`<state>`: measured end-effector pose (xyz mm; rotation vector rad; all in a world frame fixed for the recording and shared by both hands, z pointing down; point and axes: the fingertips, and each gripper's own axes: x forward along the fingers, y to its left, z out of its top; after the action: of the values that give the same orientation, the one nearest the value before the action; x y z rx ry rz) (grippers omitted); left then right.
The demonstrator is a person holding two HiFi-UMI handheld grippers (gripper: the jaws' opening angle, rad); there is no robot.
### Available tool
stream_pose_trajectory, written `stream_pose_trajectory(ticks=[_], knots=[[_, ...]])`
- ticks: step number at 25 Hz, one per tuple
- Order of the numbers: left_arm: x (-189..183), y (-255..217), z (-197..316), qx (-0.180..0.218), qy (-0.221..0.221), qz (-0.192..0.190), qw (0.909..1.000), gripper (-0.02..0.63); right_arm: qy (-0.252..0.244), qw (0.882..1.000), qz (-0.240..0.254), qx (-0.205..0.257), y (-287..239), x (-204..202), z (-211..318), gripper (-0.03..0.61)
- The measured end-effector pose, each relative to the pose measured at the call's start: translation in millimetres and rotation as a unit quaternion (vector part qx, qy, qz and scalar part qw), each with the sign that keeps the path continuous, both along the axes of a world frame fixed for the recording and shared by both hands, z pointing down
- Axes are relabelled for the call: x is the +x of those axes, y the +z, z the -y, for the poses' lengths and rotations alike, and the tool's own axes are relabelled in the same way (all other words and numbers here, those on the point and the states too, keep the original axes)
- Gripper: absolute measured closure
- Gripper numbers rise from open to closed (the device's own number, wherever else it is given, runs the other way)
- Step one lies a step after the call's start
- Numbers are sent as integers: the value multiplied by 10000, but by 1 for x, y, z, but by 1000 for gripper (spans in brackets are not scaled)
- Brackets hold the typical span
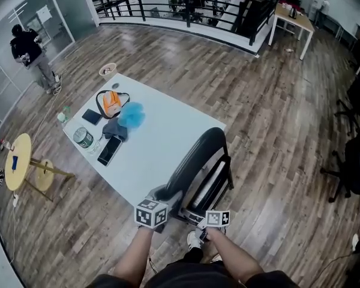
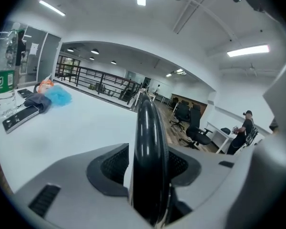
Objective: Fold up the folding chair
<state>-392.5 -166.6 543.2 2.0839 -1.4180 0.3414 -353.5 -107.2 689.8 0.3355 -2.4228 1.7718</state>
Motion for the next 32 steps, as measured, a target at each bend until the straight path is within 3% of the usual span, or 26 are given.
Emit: stream_pose_trajectory(ticks=[4, 10, 14, 17, 19, 22, 24, 26, 30, 32], knots=[[-8, -4, -7, 33, -93, 5, 10000, 415, 381, 9990, -170, 128, 2, 12, 10, 238], [-18, -21, -25, 194, -287, 166, 9993, 383, 953, 9880, -696, 998, -18, 72, 31, 238], [-35, -53, -37, 542, -612, 296, 9962, 382, 1306, 9717, -1063, 1657, -45, 120, 33, 238], [-17, -81, -49, 964, -595, 261, 9932, 392, 1706, 9554, -1248, 2061, -65, 167, 22, 239], [6, -97, -52, 1307, -550, 216, 9897, 479, 2031, 9433, -1216, 2327, -84, 197, 12, 241], [58, -110, -54, 1664, -393, 48, 9853, 580, 2584, 9102, -1421, 2909, -120, 254, -8, 360], [103, -114, -61, 1733, -123, -18, 9848, 609, 2944, 8789, -1840, 3271, -143, 295, -26, 496], [150, -117, -77, 1782, 163, -70, 9838, 609, 3254, 8423, -2399, 3566, -163, 338, -50, 561], [240, -119, -122, 1828, 656, -217, 9807, 609, 3777, 7527, -3538, 4069, -198, 423, -101, 565], [277, -114, -150, 1818, 827, -173, 9797, 609, 3944, 7229, -3800, 4213, -212, 453, -130, 565]])
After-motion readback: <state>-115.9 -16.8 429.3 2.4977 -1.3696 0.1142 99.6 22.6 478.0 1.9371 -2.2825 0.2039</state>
